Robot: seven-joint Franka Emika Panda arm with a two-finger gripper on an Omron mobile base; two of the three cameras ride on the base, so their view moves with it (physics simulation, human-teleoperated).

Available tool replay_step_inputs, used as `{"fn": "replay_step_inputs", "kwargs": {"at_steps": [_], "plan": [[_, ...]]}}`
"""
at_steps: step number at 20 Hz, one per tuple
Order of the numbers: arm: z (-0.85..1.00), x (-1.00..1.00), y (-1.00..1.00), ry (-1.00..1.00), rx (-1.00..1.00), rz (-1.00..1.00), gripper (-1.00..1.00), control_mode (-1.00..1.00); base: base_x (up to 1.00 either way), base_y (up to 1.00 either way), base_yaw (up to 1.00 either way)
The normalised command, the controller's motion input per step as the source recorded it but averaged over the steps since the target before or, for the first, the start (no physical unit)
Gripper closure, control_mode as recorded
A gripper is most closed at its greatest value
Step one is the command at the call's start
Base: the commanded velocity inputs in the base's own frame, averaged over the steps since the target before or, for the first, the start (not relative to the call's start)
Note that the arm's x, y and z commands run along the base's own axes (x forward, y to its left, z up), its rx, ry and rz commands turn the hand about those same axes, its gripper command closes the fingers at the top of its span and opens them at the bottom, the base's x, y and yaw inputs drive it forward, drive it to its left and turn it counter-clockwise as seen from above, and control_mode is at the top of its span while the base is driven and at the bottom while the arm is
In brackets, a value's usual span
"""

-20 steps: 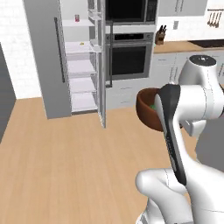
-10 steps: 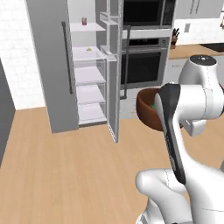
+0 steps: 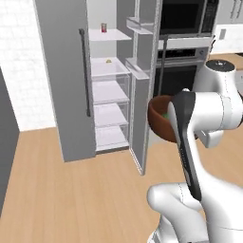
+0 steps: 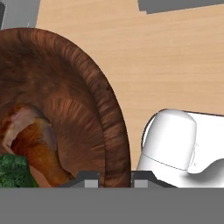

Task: Pick the chicken drumstick and broccoli from their plates and place them in the bowl. Then put the bowl in the fridge.

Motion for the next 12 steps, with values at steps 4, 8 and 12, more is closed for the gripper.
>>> {"fn": "replay_step_inputs", "kwargs": {"at_steps": [4,8,12], "plan": [[0.00,0.00,0.00,0.00,0.00,0.00,1.00,1.00,0.95,0.01,0.00],[0.00,0.00,0.00,0.00,0.00,0.00,1.00,1.00,0.86,0.00,0.00],[0.00,0.00,0.00,0.00,0.00,0.00,1.00,1.00,0.89,0.00,0.00]]}}
